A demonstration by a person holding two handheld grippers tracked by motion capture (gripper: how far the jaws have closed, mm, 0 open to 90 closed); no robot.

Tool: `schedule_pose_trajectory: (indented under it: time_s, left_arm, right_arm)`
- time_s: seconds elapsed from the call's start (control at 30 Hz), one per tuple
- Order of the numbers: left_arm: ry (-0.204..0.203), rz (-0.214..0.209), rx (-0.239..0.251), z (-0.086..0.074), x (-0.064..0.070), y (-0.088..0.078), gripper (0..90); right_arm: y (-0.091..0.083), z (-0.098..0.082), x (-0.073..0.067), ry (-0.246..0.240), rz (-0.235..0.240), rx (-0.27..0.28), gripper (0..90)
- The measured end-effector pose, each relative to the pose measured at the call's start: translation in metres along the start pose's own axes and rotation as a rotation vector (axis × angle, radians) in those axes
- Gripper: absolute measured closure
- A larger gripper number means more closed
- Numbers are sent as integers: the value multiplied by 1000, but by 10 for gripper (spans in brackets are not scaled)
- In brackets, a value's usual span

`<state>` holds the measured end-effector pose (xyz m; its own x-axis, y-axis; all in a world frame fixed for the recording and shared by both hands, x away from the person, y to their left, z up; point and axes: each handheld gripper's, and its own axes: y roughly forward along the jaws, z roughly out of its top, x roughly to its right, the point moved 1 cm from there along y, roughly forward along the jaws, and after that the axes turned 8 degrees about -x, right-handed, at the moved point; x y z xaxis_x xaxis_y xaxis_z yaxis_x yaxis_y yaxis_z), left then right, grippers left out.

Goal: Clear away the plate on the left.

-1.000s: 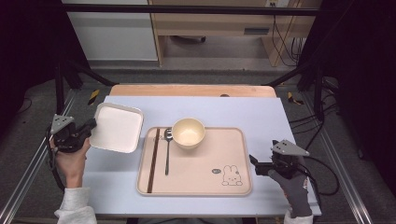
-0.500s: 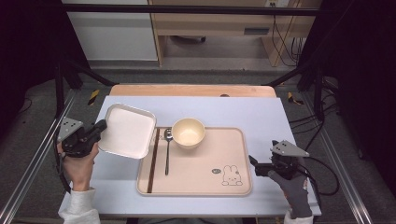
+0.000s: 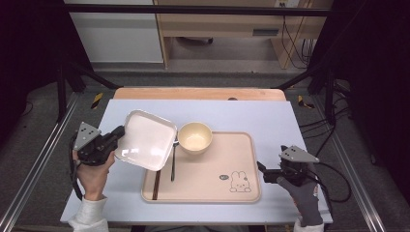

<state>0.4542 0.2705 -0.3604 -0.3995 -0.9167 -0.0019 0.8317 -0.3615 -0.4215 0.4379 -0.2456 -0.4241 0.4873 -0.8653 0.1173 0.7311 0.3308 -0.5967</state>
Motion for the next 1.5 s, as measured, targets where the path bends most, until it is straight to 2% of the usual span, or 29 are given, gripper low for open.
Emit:
schedule_pose_trajectory:
  time_s: [0.03,0.33,0.43,0.73,0.77,0.87,0.9,0.93,0.97,1.5]
  left_arm:
    - [16,-7,-4,1,6,1,890]
    - [65,-54,-11,4,29,6,890]
    - [97,-77,-21,5,42,10,890]
    - [159,-113,-41,7,65,17,890]
    - [172,-117,-49,8,72,20,891]
    - [184,-128,-53,9,79,24,890]
    - [195,-138,-57,10,87,28,891]
    - [195,-138,-57,10,87,28,891]
    - [205,-146,-63,10,94,32,891]
    - [223,-203,-99,6,130,62,891]
  right_arm:
    - [0,0,0,-1,1,0,11]
    - [-1,0,1,0,2,4,11]
    - [-2,0,1,1,1,6,11]
    - [-2,0,1,3,3,7,11]
    - [-1,0,1,2,1,5,10]
    - [-2,0,1,3,2,6,11]
    - [-2,0,1,7,4,8,10]
    - [-2,0,1,8,2,6,10]
    - [-2,0,1,9,3,7,10]
    - [-4,0,2,12,5,14,10]
